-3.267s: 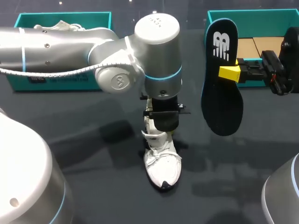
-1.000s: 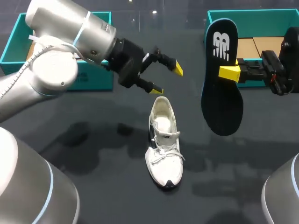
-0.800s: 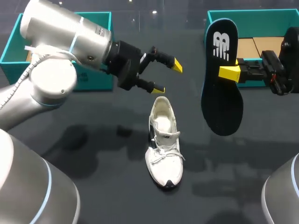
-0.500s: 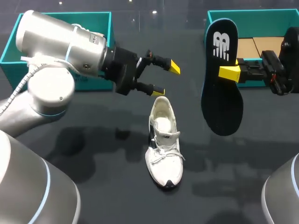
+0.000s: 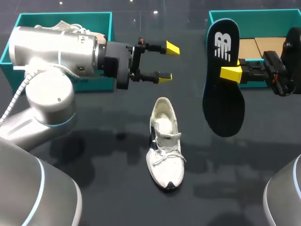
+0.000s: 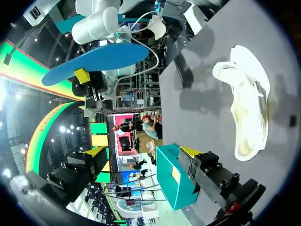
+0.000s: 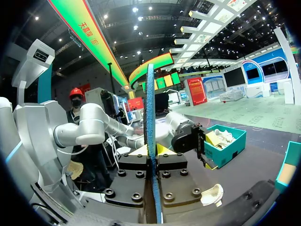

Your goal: Take the shoe out of the shoebox, open the shoe tongue, remove and reinsert the insole, then place the shoe into the shoebox

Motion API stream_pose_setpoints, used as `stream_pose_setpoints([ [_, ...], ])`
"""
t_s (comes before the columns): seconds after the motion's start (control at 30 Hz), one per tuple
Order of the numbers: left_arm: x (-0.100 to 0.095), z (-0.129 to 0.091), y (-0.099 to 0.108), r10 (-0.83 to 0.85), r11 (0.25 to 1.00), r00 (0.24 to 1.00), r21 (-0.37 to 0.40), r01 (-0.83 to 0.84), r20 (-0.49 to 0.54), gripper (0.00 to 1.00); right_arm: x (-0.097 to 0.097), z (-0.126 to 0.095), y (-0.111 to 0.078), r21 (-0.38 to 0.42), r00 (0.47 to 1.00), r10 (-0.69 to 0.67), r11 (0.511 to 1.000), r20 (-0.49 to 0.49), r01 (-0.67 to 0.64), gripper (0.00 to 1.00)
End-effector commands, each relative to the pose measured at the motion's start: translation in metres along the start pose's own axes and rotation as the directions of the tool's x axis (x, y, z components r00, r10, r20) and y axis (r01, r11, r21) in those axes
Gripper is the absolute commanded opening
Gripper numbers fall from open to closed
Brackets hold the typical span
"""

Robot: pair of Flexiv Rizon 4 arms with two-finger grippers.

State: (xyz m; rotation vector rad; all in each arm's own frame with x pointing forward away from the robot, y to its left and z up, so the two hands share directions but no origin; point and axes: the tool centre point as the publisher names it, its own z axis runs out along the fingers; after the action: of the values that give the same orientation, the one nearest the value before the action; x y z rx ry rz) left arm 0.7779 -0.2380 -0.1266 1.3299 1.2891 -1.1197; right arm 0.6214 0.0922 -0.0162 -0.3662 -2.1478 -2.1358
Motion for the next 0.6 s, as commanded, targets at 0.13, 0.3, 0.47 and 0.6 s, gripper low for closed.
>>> stream_pose_setpoints([
  [0.13,-0.005,-0.006,-0.010,0.000,0.999,1.000,-0.050,0.001,0.023,1.00,-0.007,-0.008,-0.002,0.010,0.992,0.040,0.999,0.123,-0.042,0.00],
  [0.3,-0.008,-0.009,-0.011,0.015,0.998,0.999,-0.060,-0.013,0.032,1.00,-0.036,-0.013,-0.001,0.031,0.987,0.097,0.994,0.131,-0.102,0.00],
  [0.47,-0.010,-0.016,-0.012,0.011,0.996,0.999,-0.084,-0.007,0.047,1.00,-0.066,-0.013,-0.004,0.028,0.983,0.152,0.987,0.104,-0.155,0.00],
  [0.6,-0.010,-0.016,-0.012,0.011,0.996,0.999,-0.084,-0.007,0.047,1.00,-0.072,-0.013,-0.006,0.020,0.982,0.165,0.986,0.096,-0.167,0.00],
])
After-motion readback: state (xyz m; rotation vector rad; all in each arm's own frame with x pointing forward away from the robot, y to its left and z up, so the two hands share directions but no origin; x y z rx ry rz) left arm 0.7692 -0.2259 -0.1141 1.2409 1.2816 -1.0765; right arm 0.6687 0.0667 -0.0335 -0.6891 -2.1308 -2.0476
